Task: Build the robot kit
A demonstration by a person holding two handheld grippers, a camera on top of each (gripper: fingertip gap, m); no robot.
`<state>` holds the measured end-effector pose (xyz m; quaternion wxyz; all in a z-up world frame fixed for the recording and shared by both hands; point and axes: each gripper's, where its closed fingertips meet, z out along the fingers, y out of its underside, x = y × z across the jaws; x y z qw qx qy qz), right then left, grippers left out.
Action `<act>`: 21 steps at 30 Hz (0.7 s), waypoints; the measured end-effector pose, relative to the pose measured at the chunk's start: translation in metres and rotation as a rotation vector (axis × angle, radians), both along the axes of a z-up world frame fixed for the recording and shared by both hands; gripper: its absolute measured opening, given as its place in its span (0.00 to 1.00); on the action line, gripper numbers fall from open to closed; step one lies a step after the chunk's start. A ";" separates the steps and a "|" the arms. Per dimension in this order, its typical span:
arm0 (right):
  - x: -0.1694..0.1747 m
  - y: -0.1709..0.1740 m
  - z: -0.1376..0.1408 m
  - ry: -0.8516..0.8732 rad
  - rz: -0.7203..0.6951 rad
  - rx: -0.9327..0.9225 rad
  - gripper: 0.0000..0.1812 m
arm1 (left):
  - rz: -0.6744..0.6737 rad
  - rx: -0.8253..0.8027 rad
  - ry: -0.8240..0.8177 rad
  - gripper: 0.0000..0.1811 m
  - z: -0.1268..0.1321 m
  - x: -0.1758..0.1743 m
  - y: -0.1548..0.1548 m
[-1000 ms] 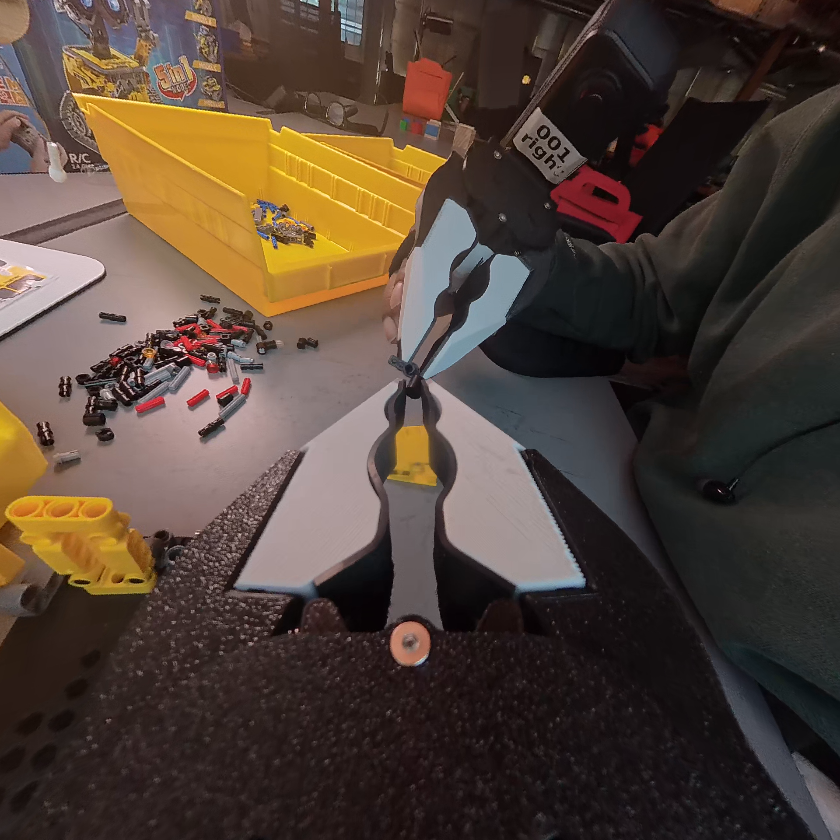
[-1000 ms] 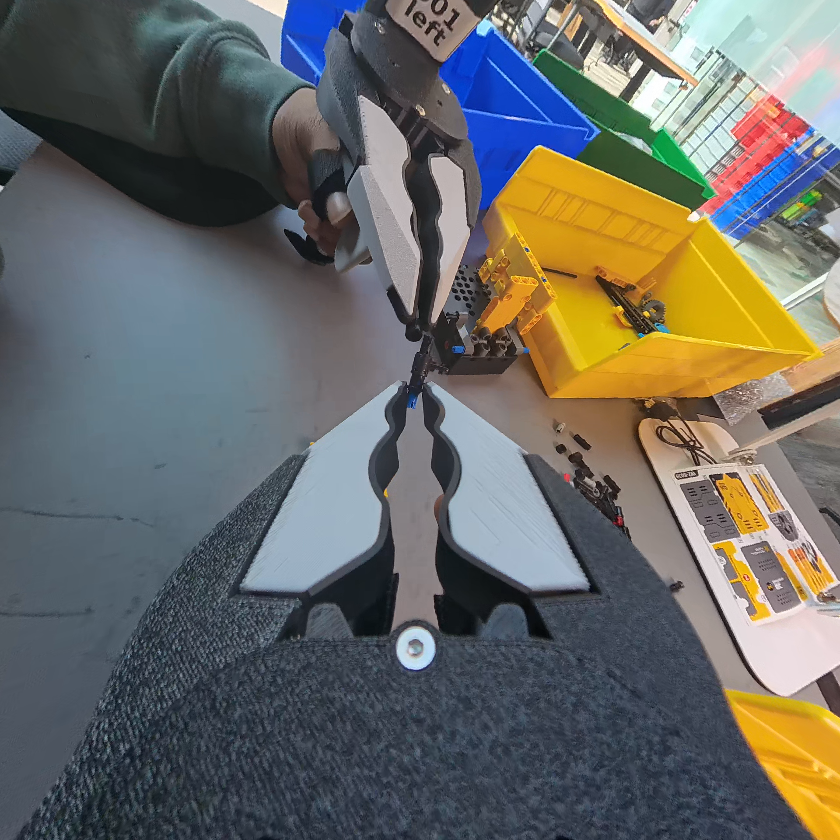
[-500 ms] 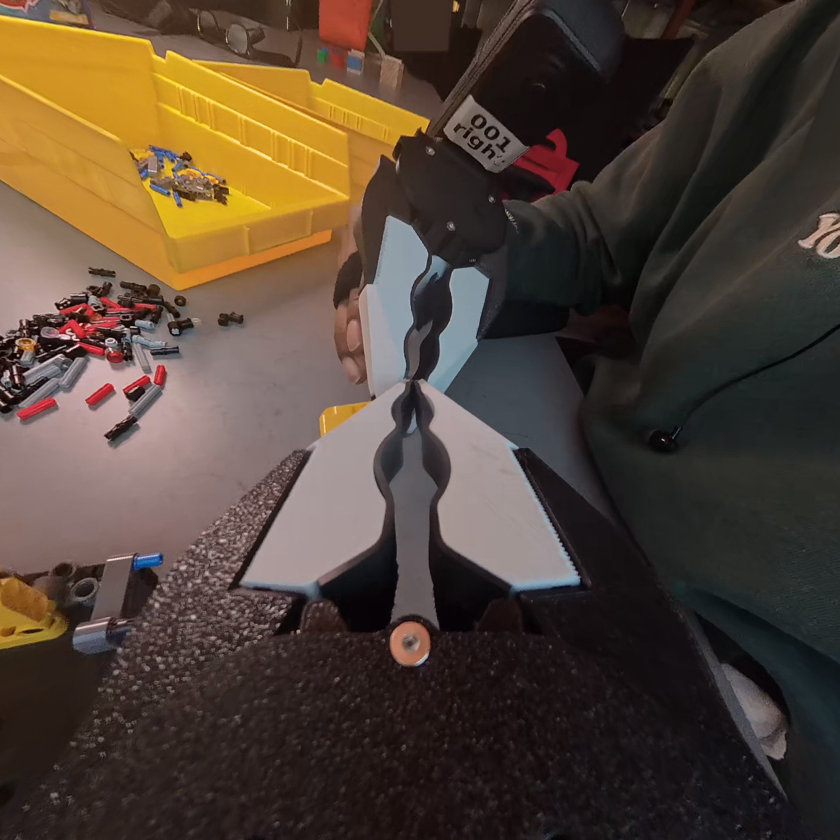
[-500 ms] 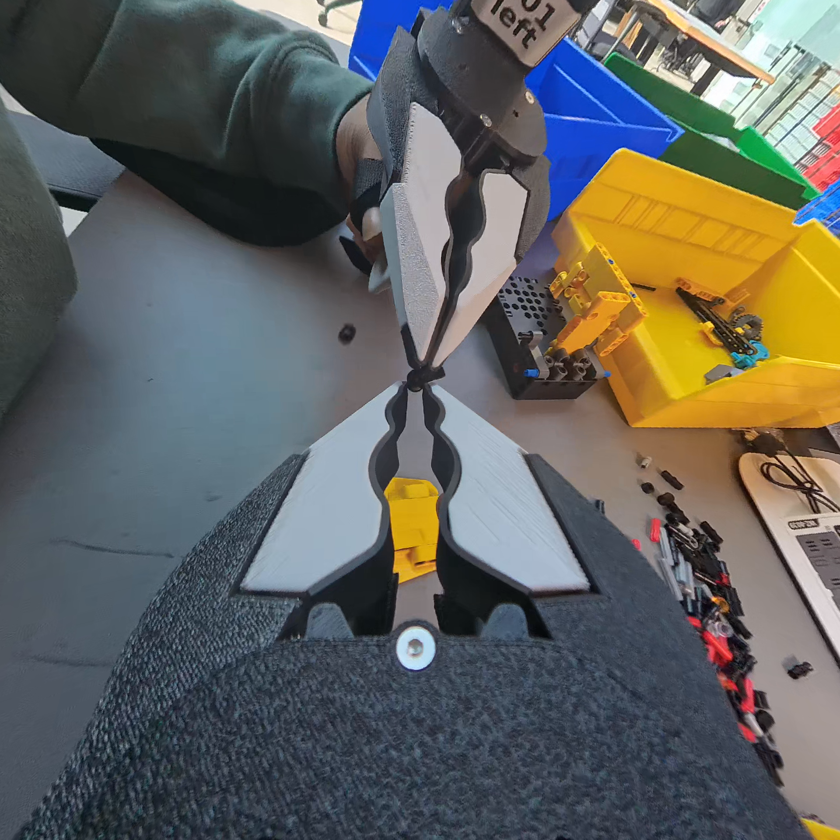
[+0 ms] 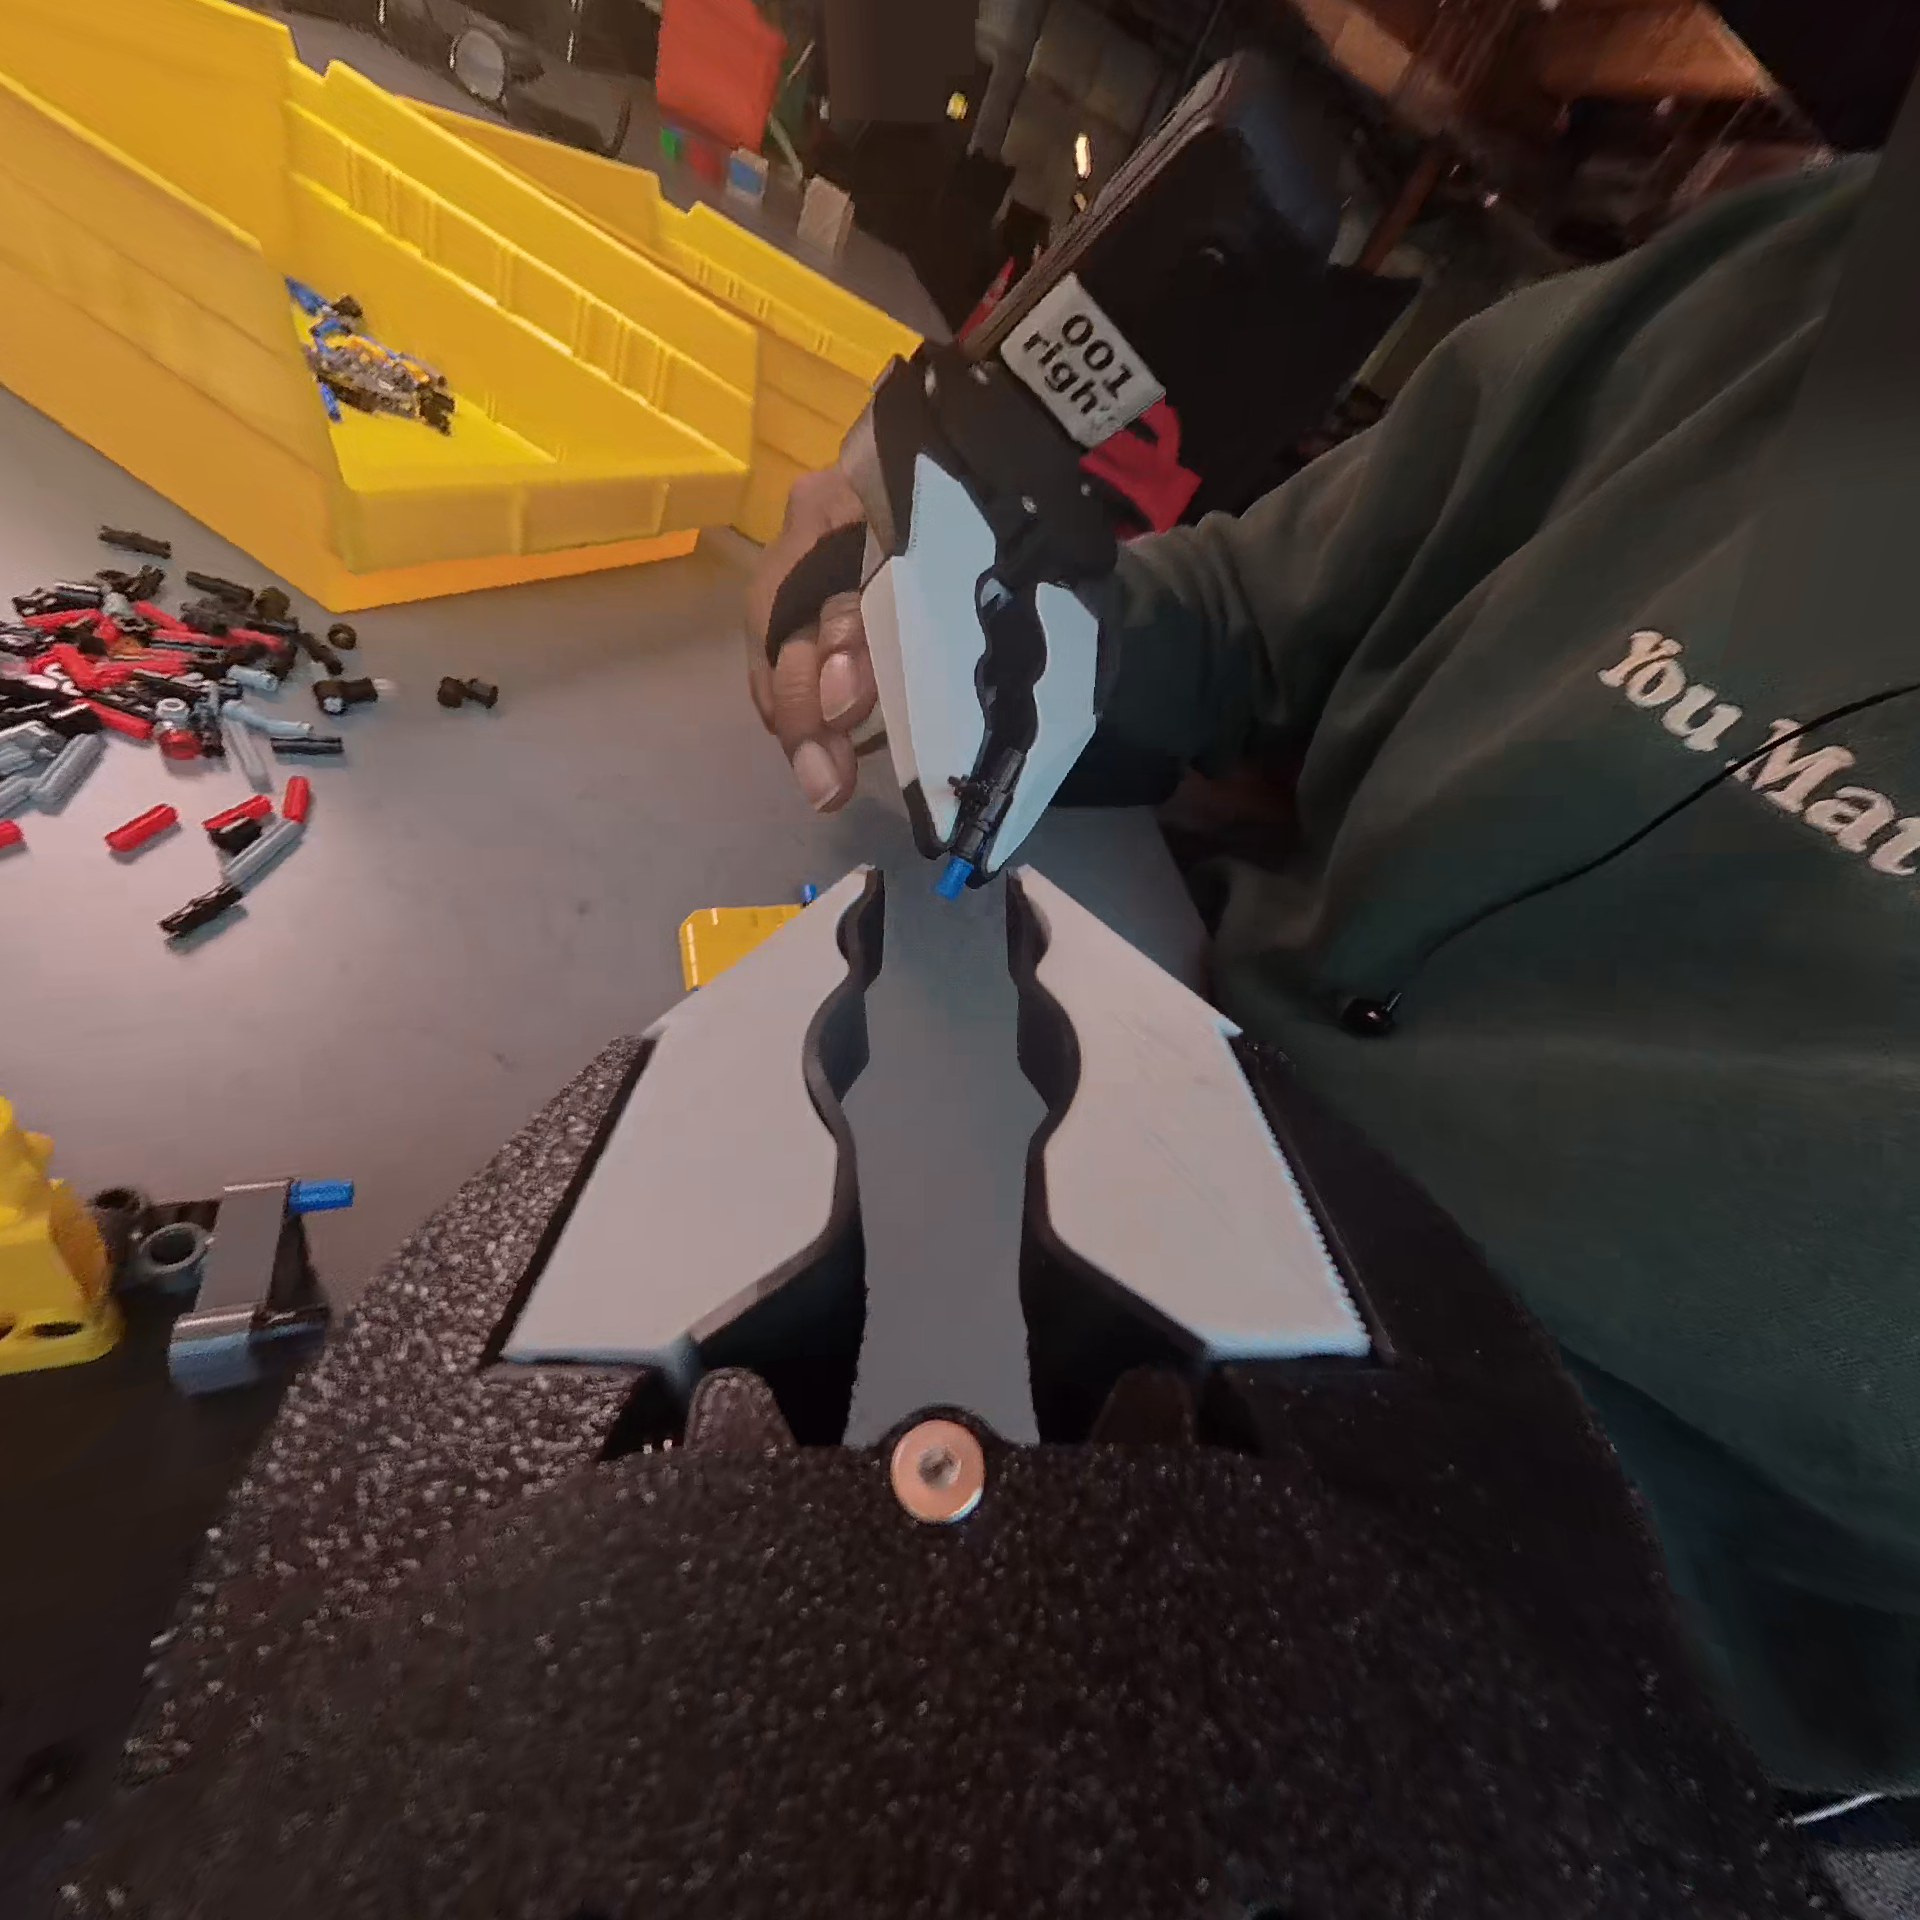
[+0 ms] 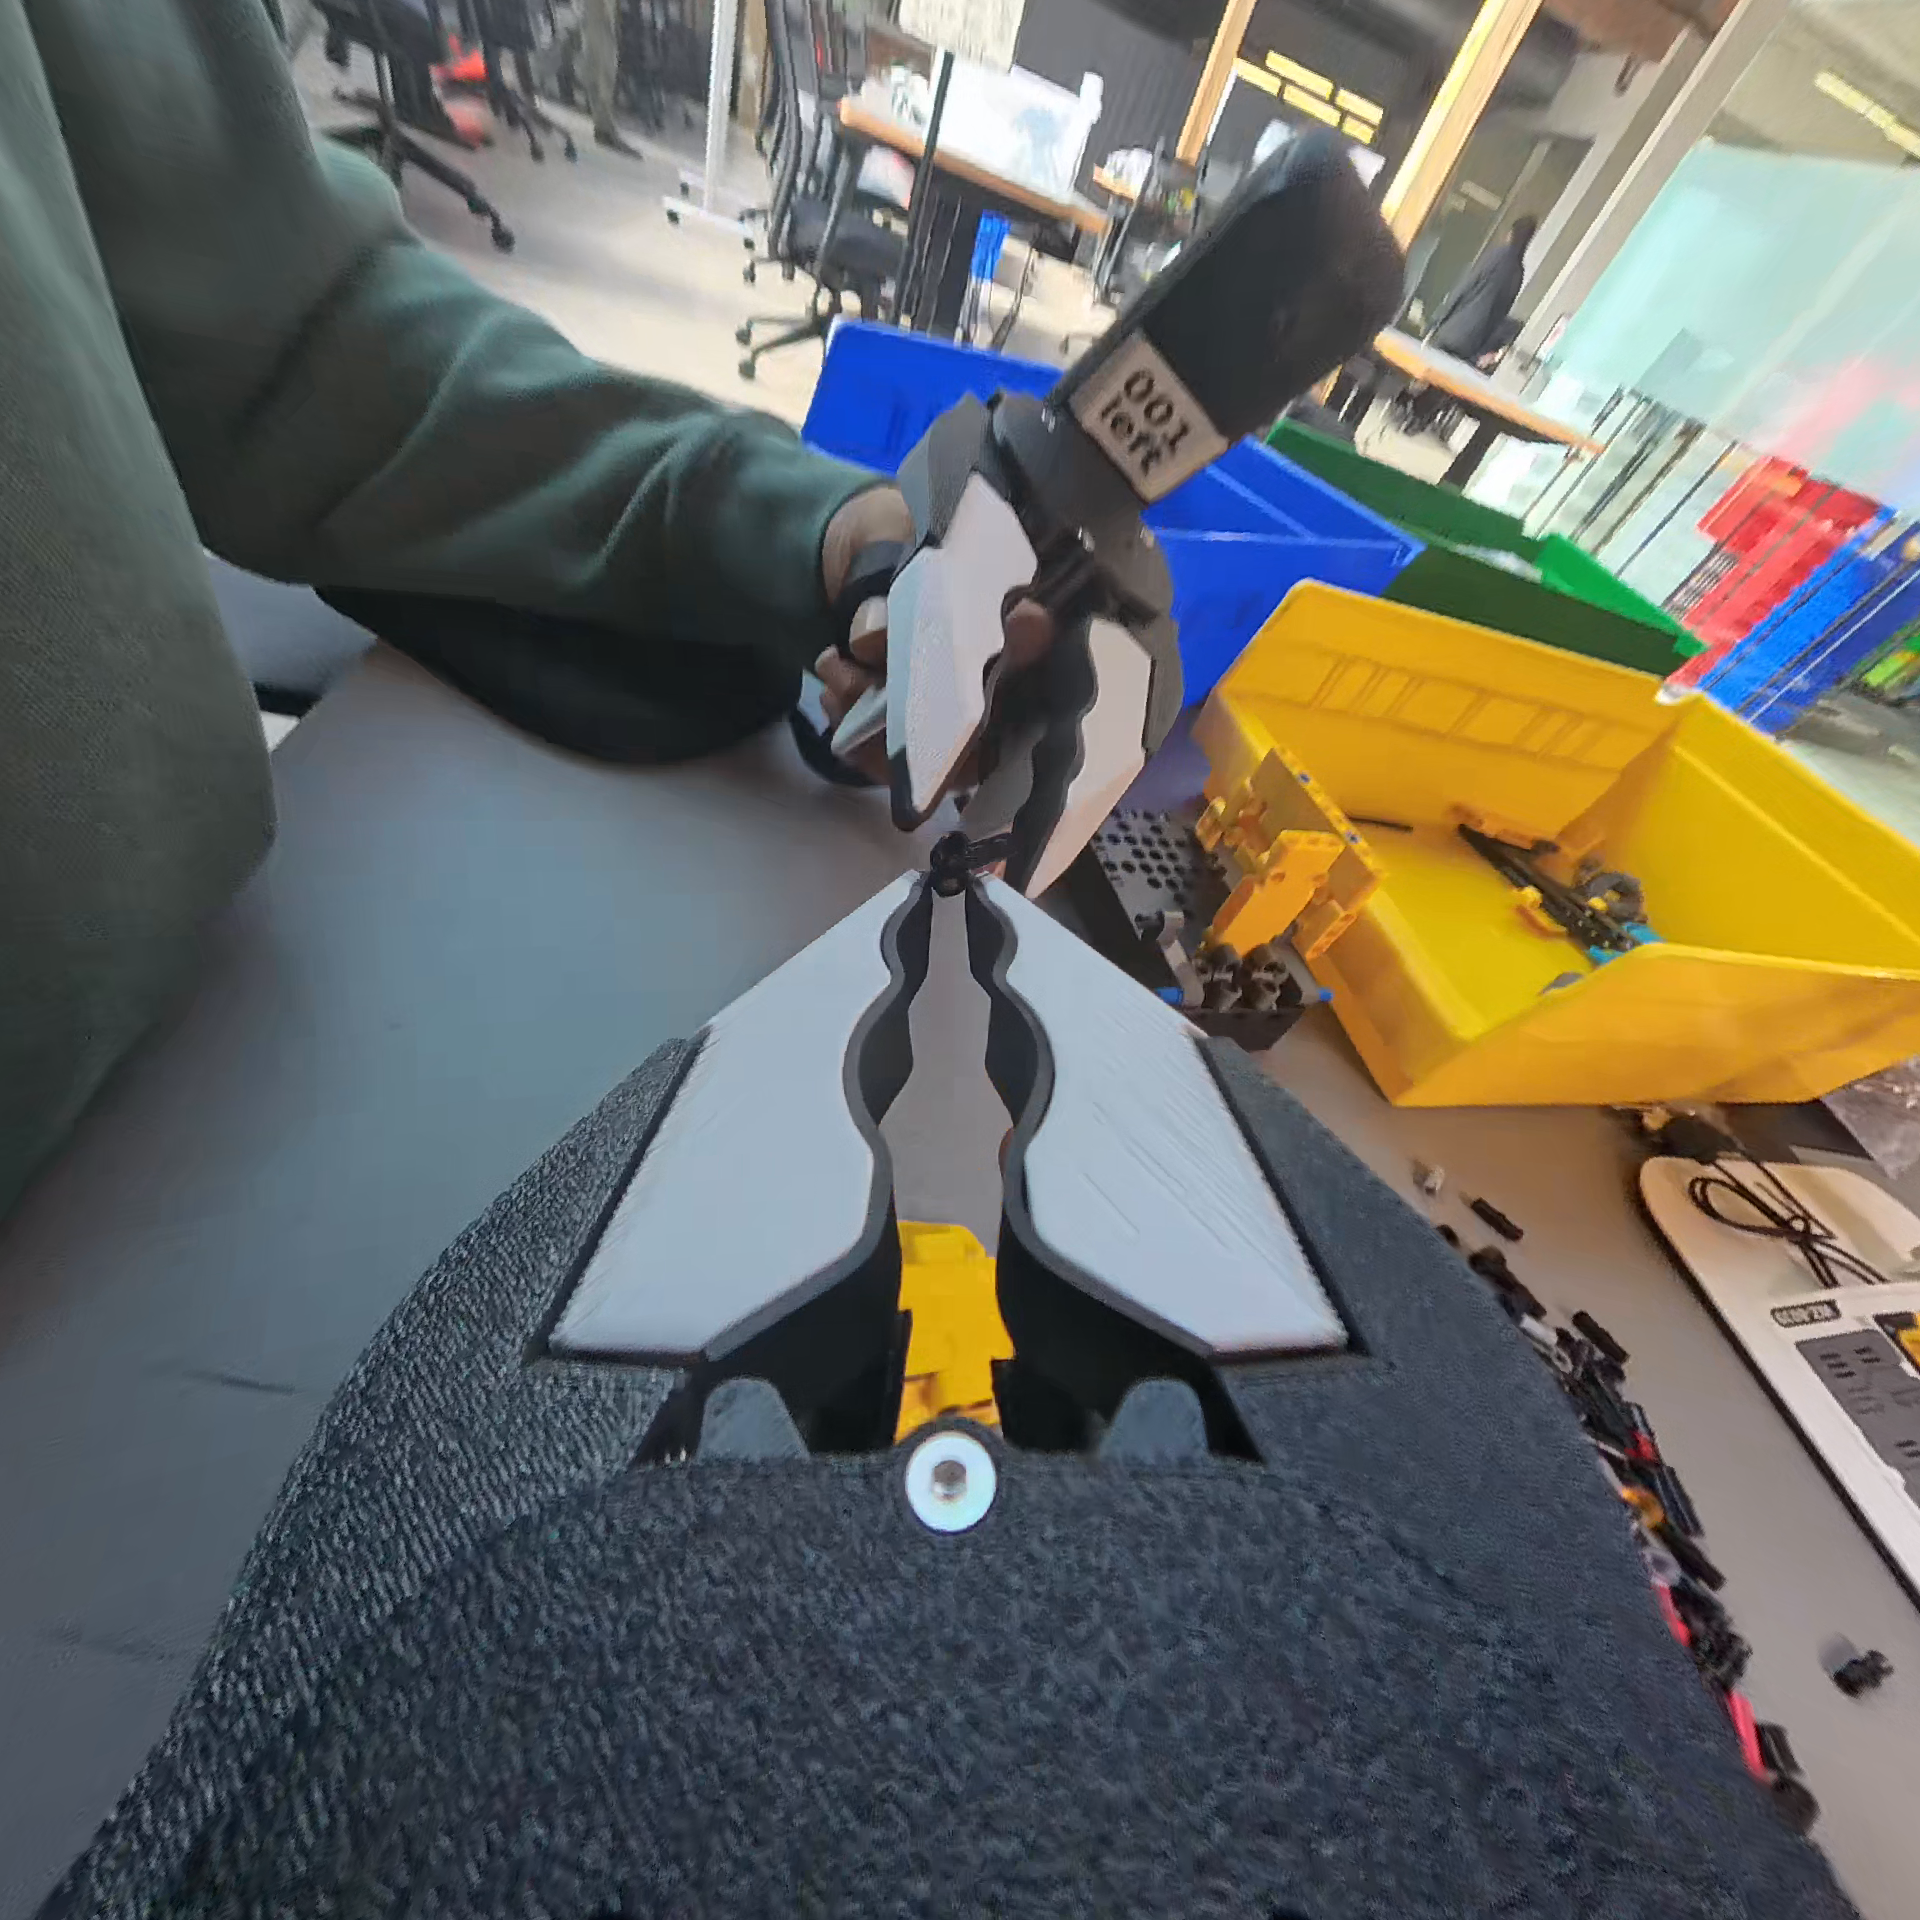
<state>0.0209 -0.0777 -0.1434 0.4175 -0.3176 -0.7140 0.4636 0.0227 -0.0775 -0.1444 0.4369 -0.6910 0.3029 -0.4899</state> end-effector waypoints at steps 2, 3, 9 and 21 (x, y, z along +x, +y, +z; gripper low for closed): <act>0.001 -0.002 0.014 0.067 0.006 -0.035 0.03 | -0.049 -0.023 -0.091 0.12 0.009 0.007 -0.005; 0.001 -0.003 0.018 0.089 0.004 -0.045 0.03 | -0.072 -0.033 -0.127 0.12 0.014 0.010 -0.008; 0.002 -0.007 0.023 0.117 0.022 -0.075 0.03 | -0.101 -0.064 -0.220 0.07 0.025 0.012 -0.010; -0.005 0.015 0.008 0.015 -0.074 -0.012 0.08 | 0.172 -0.060 -0.044 0.03 0.035 -0.045 0.000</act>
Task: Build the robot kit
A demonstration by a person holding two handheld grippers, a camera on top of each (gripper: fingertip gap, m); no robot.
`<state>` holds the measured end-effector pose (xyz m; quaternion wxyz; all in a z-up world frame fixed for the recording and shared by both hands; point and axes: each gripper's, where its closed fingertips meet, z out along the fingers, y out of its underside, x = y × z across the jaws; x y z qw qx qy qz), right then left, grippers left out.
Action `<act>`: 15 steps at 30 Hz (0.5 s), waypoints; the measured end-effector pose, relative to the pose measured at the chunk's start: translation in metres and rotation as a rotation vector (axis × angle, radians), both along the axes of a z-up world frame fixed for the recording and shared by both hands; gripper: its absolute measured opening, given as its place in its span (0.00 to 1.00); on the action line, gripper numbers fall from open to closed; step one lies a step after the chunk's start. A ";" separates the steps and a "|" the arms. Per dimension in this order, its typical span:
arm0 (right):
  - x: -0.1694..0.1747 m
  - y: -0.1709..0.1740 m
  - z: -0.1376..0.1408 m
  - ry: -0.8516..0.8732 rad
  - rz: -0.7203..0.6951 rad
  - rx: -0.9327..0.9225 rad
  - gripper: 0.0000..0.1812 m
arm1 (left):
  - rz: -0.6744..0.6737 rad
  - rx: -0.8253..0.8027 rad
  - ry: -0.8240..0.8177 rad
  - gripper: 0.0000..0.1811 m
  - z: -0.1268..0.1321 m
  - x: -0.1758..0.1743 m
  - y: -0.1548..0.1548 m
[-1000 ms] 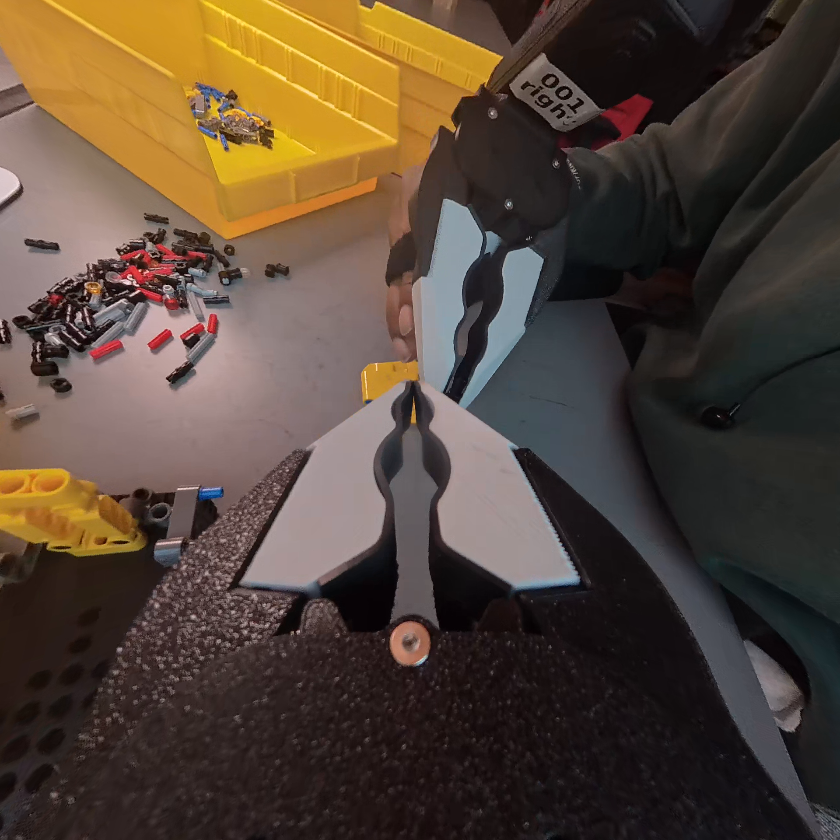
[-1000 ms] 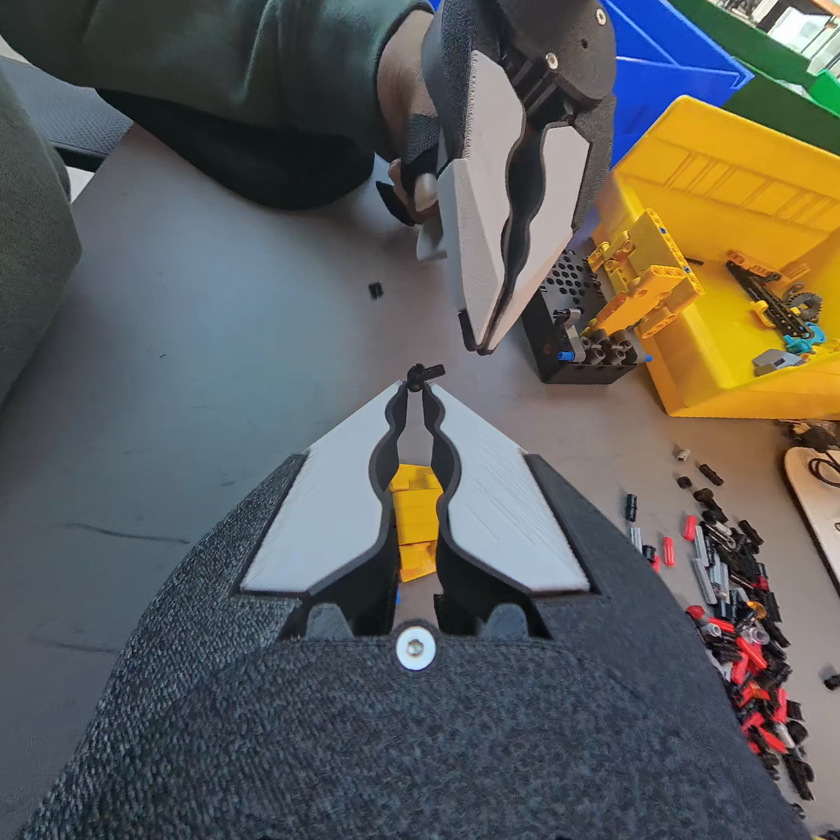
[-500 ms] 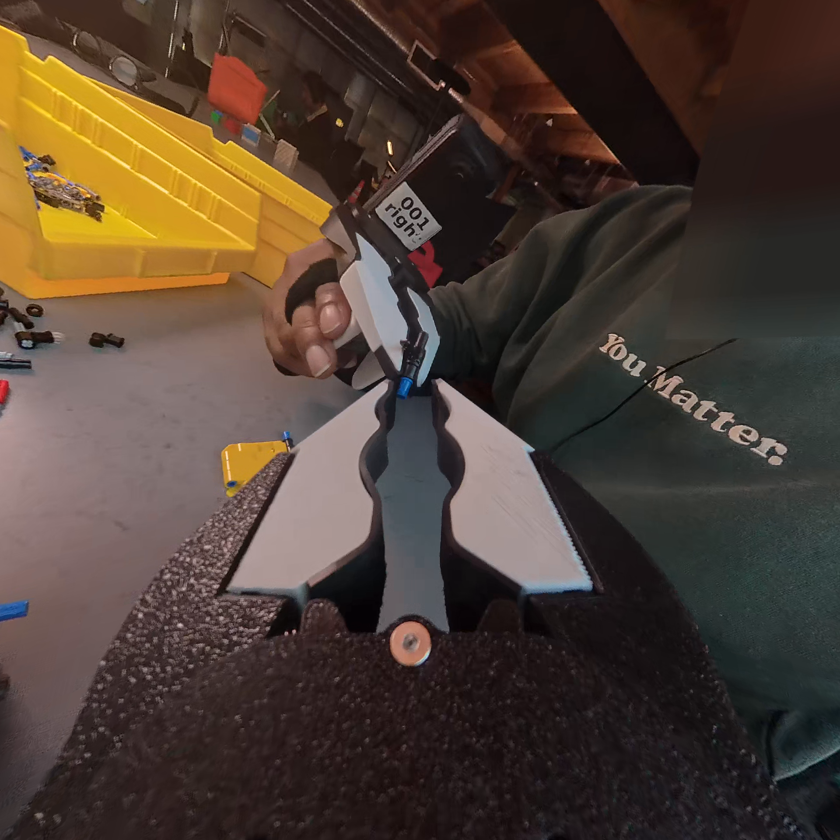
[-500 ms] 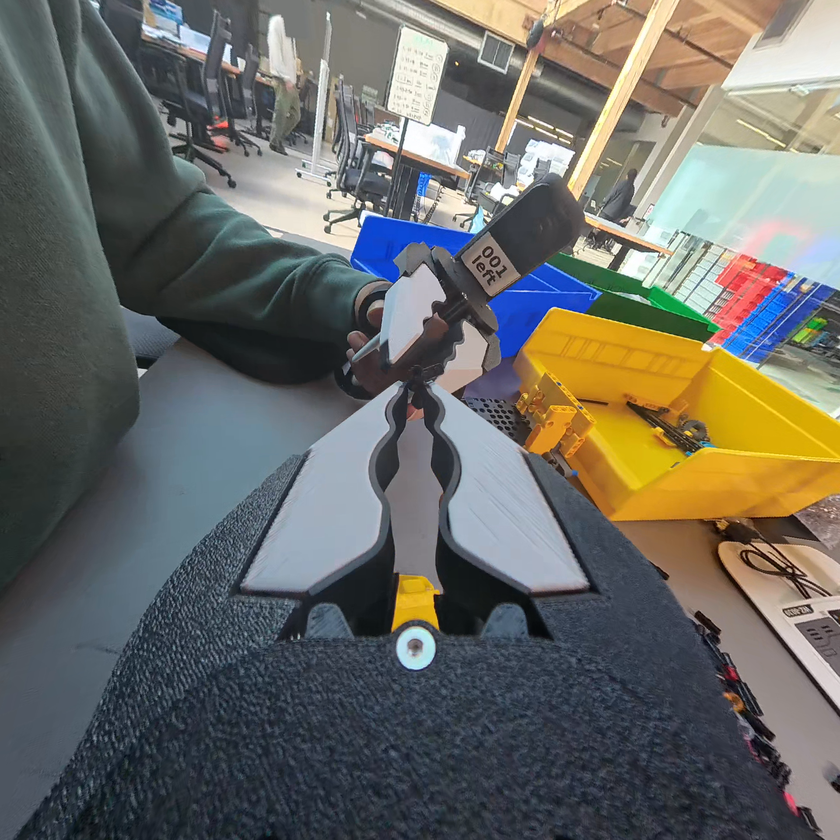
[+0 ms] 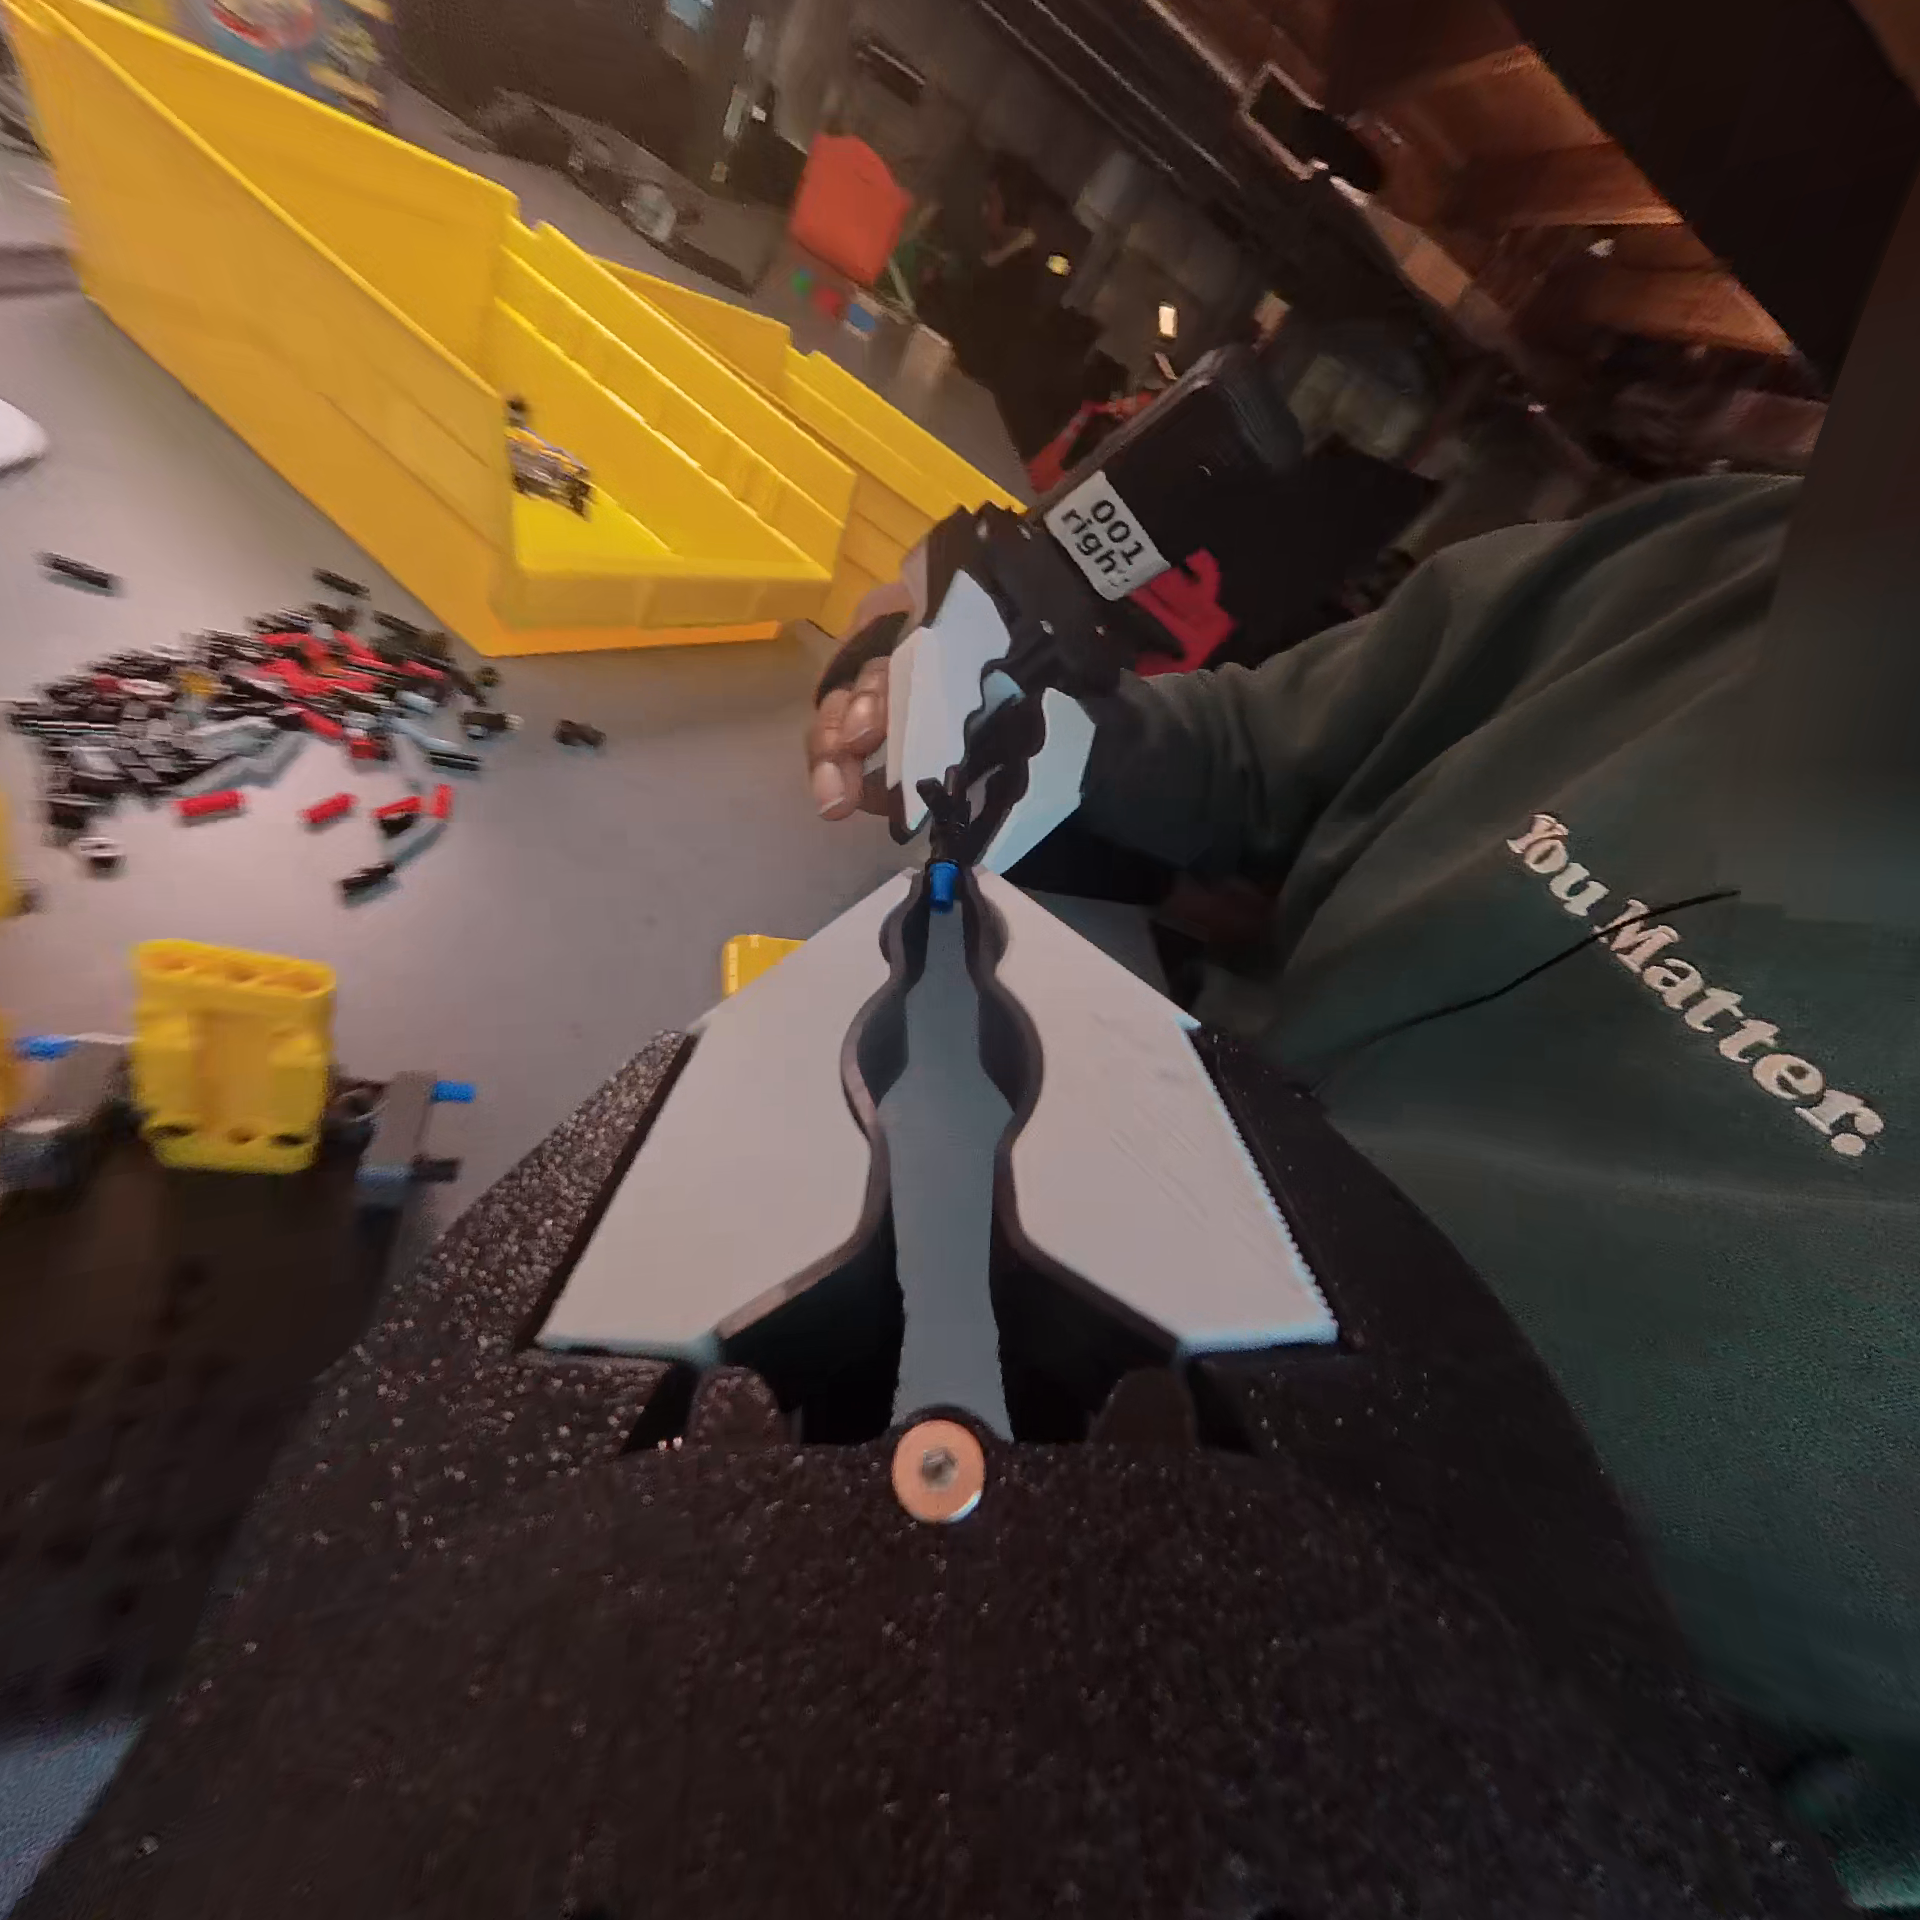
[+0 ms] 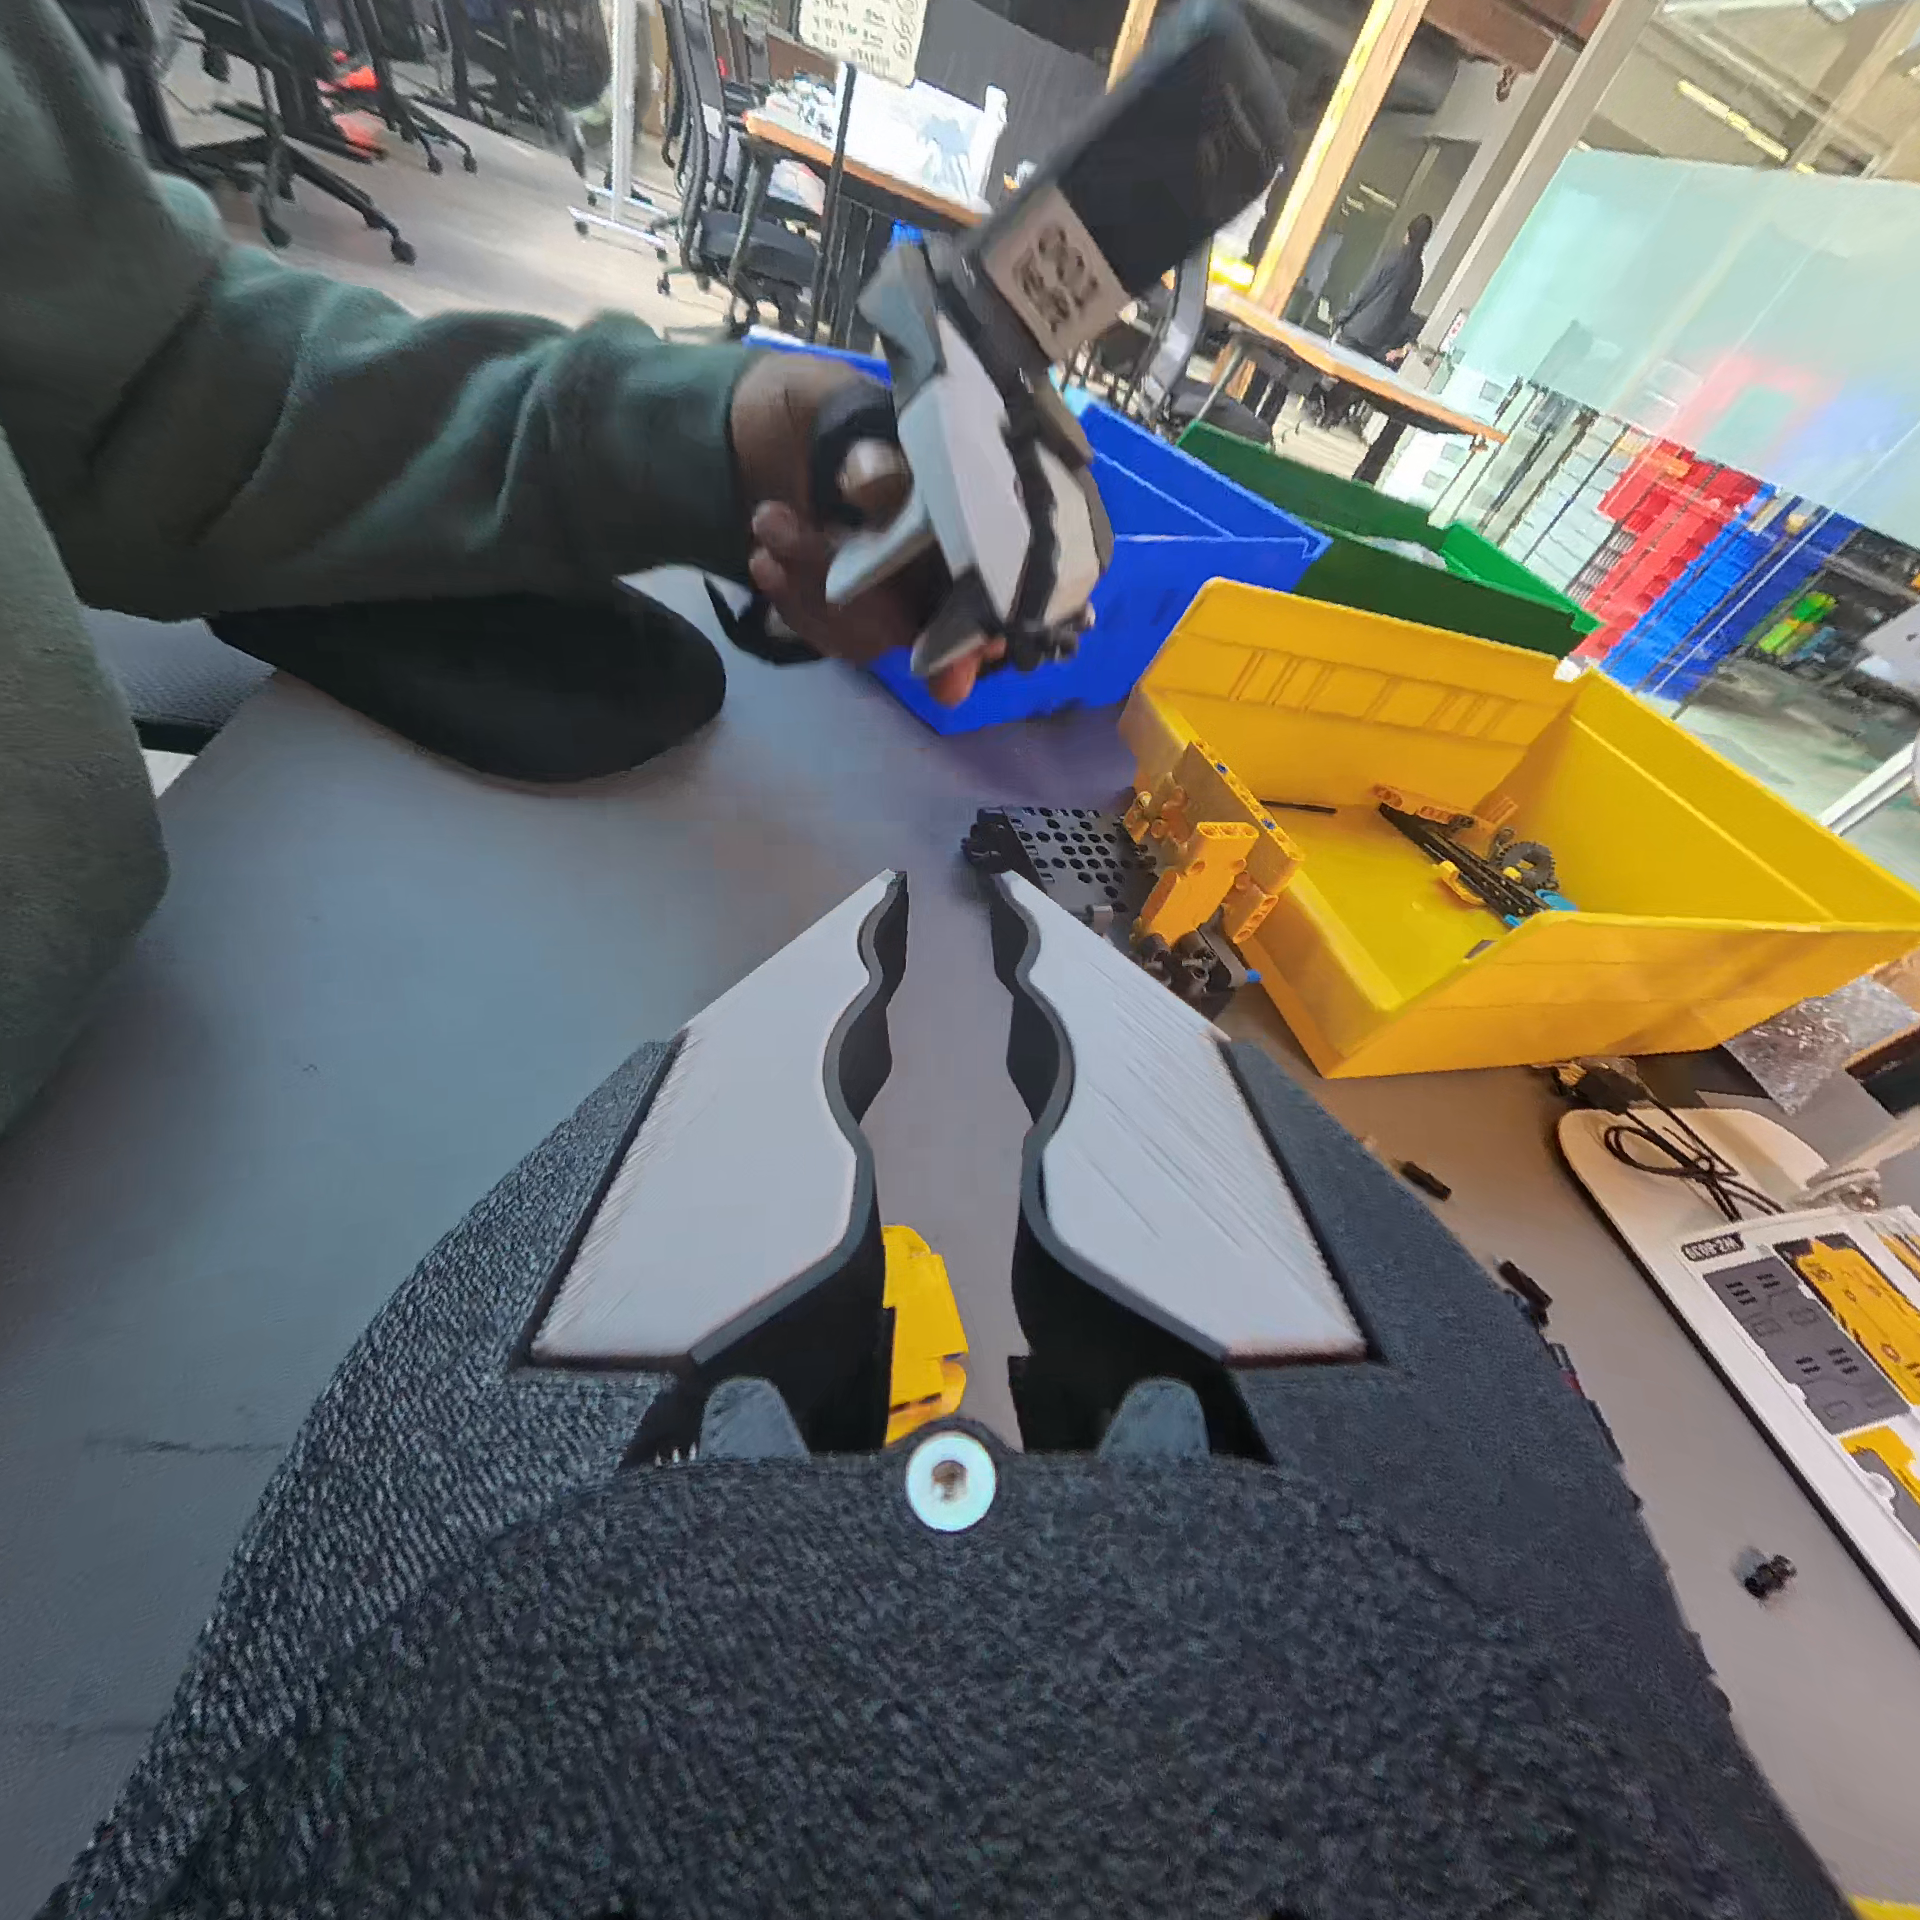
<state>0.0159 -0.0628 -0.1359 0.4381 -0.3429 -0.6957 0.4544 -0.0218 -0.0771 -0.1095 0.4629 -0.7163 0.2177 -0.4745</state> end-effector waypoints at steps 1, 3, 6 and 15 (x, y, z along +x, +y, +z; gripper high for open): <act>-0.002 0.002 -0.005 -0.044 -0.002 0.011 0.08 | 0.083 0.017 0.035 0.03 0.005 -0.019 -0.002; -0.008 0.002 -0.019 -0.139 -0.002 0.063 0.08 | 0.232 0.019 0.098 0.03 0.009 -0.056 -0.013; -0.024 -0.012 -0.037 -0.262 0.038 0.111 0.08 | 0.386 -0.041 0.176 0.02 -0.005 -0.095 -0.041; -0.111 -0.043 -0.055 -0.382 0.077 0.248 0.08 | 0.624 -0.105 0.074 0.02 -0.030 -0.147 -0.117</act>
